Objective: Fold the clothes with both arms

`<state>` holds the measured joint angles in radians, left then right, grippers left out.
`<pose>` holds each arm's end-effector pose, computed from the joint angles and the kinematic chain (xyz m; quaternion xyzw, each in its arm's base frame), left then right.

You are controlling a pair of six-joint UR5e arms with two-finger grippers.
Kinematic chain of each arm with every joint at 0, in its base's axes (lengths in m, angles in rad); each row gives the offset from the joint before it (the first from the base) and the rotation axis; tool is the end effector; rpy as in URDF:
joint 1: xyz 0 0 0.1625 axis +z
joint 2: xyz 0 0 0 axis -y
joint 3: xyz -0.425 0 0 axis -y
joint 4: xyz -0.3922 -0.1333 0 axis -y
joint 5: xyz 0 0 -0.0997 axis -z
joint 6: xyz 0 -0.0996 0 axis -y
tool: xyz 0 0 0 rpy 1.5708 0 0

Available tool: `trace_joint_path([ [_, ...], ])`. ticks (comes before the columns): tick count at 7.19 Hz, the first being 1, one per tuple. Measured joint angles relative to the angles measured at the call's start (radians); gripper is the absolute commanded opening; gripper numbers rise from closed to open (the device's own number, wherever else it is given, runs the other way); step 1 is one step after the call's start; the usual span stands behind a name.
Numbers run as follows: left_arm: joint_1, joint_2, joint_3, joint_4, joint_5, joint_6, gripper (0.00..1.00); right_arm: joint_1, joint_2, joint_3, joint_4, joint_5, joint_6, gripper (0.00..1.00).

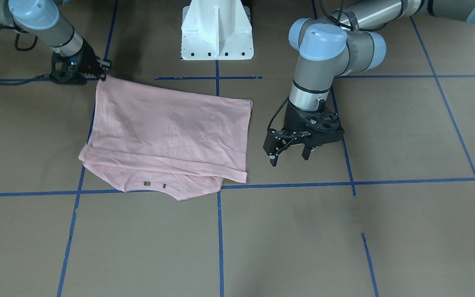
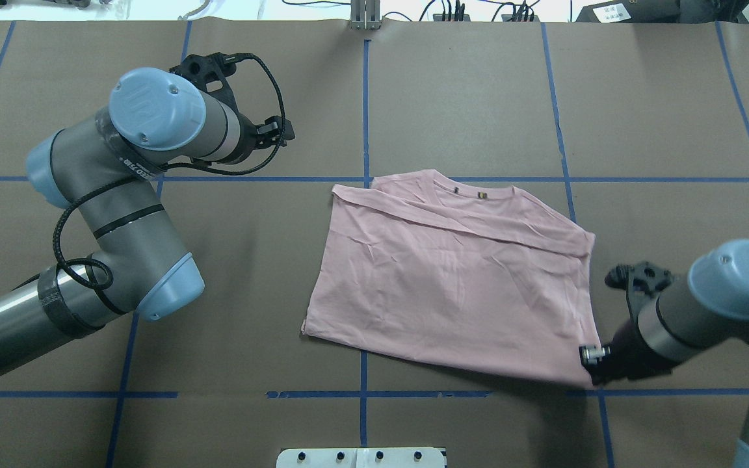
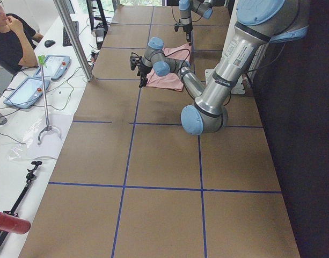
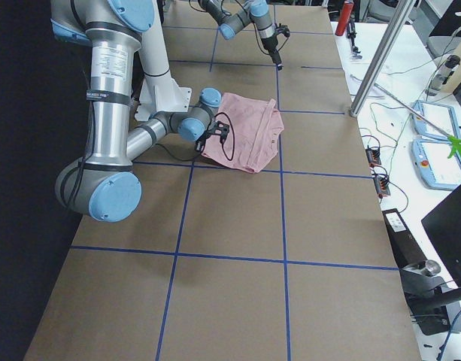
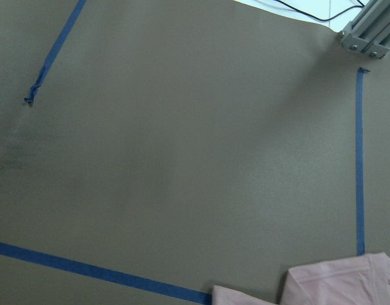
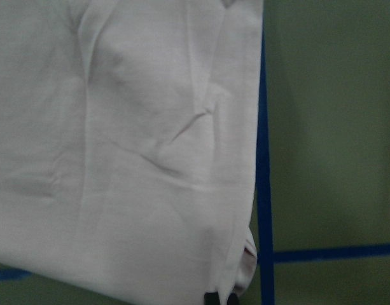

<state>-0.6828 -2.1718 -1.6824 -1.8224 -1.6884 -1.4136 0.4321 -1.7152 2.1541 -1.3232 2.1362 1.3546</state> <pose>0.4471 -0.5204 0.2311 0.1412 0.4438 -0.2035 0.8612 -0.3518 -0.2503 0.4183 -0.1461 -0.3900 0.0041 0.9091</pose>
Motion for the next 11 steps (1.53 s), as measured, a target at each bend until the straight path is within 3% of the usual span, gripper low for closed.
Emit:
trace_joint_path([
  [1,0.009,0.002,-0.020,0.000,0.004,-0.011,1.00,-0.088,-0.021,0.025,0.002,-0.021,0.079,0.36],
  [2,0.017,0.006,-0.040,0.001,0.007,-0.016,1.00,-0.158,-0.028,0.036,0.004,-0.059,0.139,0.99],
  [4,0.044,0.009,-0.060,0.002,0.009,-0.028,1.00,-0.211,-0.019,0.055,0.007,-0.099,0.214,1.00],
  [9,0.317,0.030,-0.078,0.117,0.057,-0.467,0.99,-0.022,0.105,0.063,0.008,-0.112,0.253,1.00],
  [11,0.373,0.031,-0.083,0.161,0.067,-0.554,0.99,0.004,0.121,0.058,0.009,-0.114,0.252,1.00],
])
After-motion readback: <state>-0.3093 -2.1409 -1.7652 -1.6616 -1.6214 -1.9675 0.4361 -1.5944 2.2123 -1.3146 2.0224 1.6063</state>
